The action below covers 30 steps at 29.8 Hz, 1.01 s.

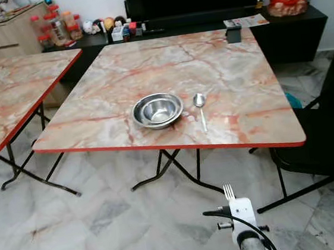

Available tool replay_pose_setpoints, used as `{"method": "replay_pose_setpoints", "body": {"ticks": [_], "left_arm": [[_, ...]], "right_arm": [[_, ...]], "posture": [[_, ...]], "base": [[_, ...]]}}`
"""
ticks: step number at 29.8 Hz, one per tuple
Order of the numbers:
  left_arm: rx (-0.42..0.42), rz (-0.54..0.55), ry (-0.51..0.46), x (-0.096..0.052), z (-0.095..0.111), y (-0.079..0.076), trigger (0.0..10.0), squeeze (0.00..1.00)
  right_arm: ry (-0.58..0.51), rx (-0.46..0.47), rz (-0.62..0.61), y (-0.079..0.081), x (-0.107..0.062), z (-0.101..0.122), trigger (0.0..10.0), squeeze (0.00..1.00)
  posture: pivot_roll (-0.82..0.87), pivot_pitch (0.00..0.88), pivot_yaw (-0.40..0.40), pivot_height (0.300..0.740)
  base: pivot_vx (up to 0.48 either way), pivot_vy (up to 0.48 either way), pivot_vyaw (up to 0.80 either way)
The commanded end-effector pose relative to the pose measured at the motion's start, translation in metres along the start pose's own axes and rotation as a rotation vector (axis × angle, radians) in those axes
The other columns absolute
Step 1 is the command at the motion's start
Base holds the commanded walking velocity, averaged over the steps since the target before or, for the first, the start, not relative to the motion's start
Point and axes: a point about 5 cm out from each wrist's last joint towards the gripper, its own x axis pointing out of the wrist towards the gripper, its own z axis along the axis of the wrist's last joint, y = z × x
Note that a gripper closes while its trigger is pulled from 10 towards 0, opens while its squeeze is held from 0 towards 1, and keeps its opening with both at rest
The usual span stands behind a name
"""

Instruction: Setting the table

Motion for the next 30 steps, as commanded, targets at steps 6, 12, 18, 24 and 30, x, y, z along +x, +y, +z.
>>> {"method": "replay_pose_setpoints", "body": {"ticks": [6, 12, 18, 24, 30], "left_arm": [[-0.002, 0.011, 0.001, 0.000, 0.000, 0.006, 10.0, 0.00], [0.005, 0.005, 0.002, 0.000, 0.000, 0.004, 10.0, 0.00], [0.001, 0.003, -0.003, 0.000, 0.003, 0.003, 10.0, 0.00], [-0.006, -0.002, -0.022, 0.002, 0.010, -0.003, 10.0, 0.00], [-0.021, 0.009, -0.033, 0.003, 0.013, -0.002, 10.0, 0.00]], "right_arm": [[-0.338, -0.056, 0.077, 0.006, -0.012, 0.050, 10.0, 0.00], [-0.477, -0.104, 0.157, 0.015, -0.028, 0.077, 10.0, 0.00], [-0.503, -0.068, 0.119, 0.017, -0.013, 0.104, 10.0, 0.00], [-0.493, 0.125, 0.034, 0.026, 0.030, 0.152, 10.0, 0.00], [-0.506, 0.156, 0.049, 0.033, 0.046, 0.183, 10.0, 0.00]], "posture": [[-0.12, 0.000, 0.078, 0.740], [-0.13, 0.000, 0.076, 0.740], [-0.14, 0.000, 0.080, 0.740], [-0.13, 0.000, 0.078, 0.740], [-0.11, 0.000, 0.069, 0.740]], "base": [[0.000, 0.000, 0.00], [0.000, 0.000, 0.00], [0.000, 0.000, 0.00], [0.000, 0.000, 0.00], [0.042, 0.000, -0.26]]}}
